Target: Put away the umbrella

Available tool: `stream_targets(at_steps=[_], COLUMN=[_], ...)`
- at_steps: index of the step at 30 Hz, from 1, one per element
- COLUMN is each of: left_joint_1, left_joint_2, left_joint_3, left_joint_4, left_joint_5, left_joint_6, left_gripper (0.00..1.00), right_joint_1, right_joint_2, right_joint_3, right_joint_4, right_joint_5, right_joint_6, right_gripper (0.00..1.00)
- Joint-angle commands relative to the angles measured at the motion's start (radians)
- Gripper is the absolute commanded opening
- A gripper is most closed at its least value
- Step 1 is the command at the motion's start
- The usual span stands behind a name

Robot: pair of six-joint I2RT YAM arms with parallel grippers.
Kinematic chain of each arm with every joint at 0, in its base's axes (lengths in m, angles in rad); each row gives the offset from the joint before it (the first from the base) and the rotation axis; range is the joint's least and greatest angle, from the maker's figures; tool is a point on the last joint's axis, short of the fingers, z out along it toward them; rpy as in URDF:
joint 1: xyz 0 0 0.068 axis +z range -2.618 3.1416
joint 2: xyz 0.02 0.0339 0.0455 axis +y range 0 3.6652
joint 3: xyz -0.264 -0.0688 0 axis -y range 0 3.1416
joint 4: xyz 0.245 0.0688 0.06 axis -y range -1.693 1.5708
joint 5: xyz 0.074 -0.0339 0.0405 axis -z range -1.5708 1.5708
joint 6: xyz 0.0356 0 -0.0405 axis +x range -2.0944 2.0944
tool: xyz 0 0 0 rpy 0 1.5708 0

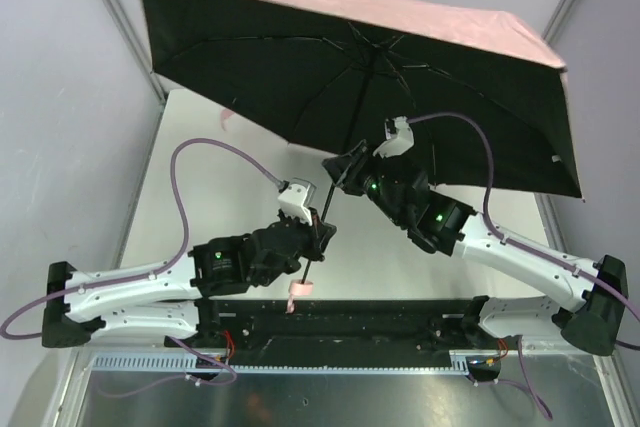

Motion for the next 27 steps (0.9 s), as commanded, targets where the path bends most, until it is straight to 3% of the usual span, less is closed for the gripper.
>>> stream_targets(at_steps=[1,3,5,7,9,11,13,20,22,24,27], left_joint_1=[-0.021,-0.016,-0.004,0.007,0.02,0.035,0.052,0.147,0.164,0.172,0.175], left_joint_2=[0.012,0.001,-0.037,-0.082,-0.117,-0.14,-0.145,-0.095,-0.088,-0.087,-0.097], left_joint_3=[0.081,0.082,0.064,0.033,0.002,-0.026,-0.047,-0.083,-0.094,-0.103,-0.121], left_joint_4=[0.022,0.015,0.022,0.047,0.067,0.086,0.104,0.158,0.186,0.215,0.245], left_joint_5=[-0.094,-0.034,0.066,0.165,0.258,0.328,0.372,0.505,0.54,0.56,0.559], left_joint_6=[0.037,0.028,-0.002,-0.023,-0.04,-0.053,-0.067,-0.119,-0.119,-0.111,-0.09], left_gripper=[0.0,0.07,0.37,0.68,0.87,0.96,0.99,0.99,0.94,0.7,0.18], right_joint_1=[-0.004,-0.055,-0.122,-0.163,-0.178,-0.183,-0.183,-0.17,-0.162,-0.16,-0.171], right_joint_2=[-0.009,-0.018,-0.044,-0.078,-0.105,-0.117,-0.118,-0.091,-0.082,-0.073,-0.067], right_joint_3=[0.044,0.018,-0.063,-0.136,-0.162,-0.183,-0.208,-0.265,-0.277,-0.283,-0.284], right_joint_4=[0.001,0.095,0.283,0.435,0.485,0.55,0.633,0.826,0.866,0.888,0.873], right_joint_5=[0.06,-0.153,-0.41,-0.55,-0.614,-0.669,-0.71,-0.742,-0.74,-0.742,-0.733], right_joint_6=[-0.038,-0.066,-0.04,-0.015,-0.005,0.016,0.059,0.176,0.199,0.214,0.199], right_gripper=[0.14,0.04,0.01,0.0,0.0,0.0,0.0,0.0,0.0,0.0,0.0])
